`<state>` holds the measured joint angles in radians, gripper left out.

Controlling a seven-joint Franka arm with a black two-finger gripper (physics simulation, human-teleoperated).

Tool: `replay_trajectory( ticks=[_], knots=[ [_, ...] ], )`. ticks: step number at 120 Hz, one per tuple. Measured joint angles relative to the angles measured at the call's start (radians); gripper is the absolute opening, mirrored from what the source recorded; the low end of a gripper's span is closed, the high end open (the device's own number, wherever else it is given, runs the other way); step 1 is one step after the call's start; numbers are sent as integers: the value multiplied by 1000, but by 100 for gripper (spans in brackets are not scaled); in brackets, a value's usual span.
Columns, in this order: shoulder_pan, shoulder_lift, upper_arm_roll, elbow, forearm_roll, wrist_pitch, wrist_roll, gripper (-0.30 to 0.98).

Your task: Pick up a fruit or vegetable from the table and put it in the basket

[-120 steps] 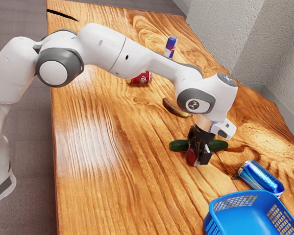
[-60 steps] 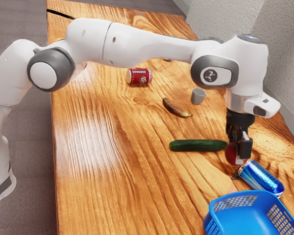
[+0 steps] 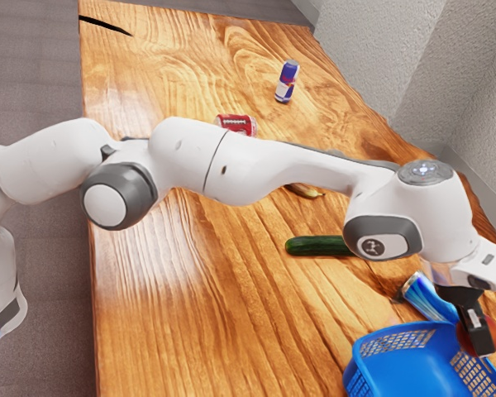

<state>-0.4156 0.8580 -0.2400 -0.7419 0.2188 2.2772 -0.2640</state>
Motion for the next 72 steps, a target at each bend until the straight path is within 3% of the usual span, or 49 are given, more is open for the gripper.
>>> replay_trajectory(
  ticks=[25,72],
  knots=[
    [-3,-2,-3,-1,2,60,-1,64],
    [62,-83,0,-32,3,21,-3,68]
  ],
)
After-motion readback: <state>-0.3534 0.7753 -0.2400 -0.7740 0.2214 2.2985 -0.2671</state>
